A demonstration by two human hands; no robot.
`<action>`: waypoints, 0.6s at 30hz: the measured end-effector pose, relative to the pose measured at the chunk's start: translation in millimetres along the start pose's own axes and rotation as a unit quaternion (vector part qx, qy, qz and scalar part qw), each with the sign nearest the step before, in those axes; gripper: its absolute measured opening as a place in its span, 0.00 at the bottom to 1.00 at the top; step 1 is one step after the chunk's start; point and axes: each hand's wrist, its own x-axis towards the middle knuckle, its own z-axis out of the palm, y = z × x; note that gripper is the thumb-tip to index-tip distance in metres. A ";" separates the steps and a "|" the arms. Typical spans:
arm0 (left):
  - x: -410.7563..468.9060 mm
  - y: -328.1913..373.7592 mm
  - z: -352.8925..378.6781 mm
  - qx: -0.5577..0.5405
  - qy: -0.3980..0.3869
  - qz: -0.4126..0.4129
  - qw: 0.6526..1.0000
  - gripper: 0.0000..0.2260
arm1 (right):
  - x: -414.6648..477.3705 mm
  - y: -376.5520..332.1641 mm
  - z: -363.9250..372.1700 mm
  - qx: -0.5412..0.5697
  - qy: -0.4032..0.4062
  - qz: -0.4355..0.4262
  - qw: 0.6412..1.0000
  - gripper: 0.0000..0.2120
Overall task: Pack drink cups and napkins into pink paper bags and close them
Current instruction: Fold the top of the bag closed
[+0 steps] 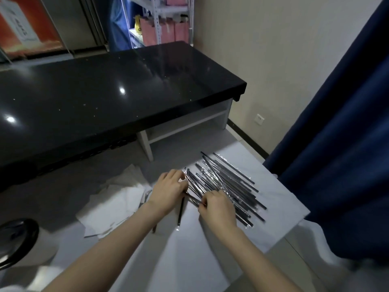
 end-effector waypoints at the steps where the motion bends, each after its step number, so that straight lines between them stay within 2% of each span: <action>1: -0.6 -1.8 -4.1 -0.015 0.016 0.010 1.000 0.05 | 0.0 1.1 -4.7 0.015 0.004 -0.001 1.000 0.07; 4: -8.9 -10.9 -25.5 -0.051 0.027 0.021 0.998 0.06 | 1.7 0.7 -21.9 0.072 -0.007 -0.003 0.997 0.04; 7: -30.3 -28.3 -55.9 -0.147 0.030 0.004 0.989 0.04 | 7.8 -13.1 -42.2 0.146 -0.021 -0.041 0.988 0.03; 12: -99.4 -70.4 -114.3 -0.235 0.106 -0.076 0.963 0.05 | 19.5 -84.3 -63.1 0.159 -0.018 -0.211 0.964 0.07; 18: -232.6 -122.0 -184.0 -0.239 0.219 -0.231 0.917 0.07 | 7.4 -231.3 -65.9 0.157 -0.066 -0.387 0.906 0.10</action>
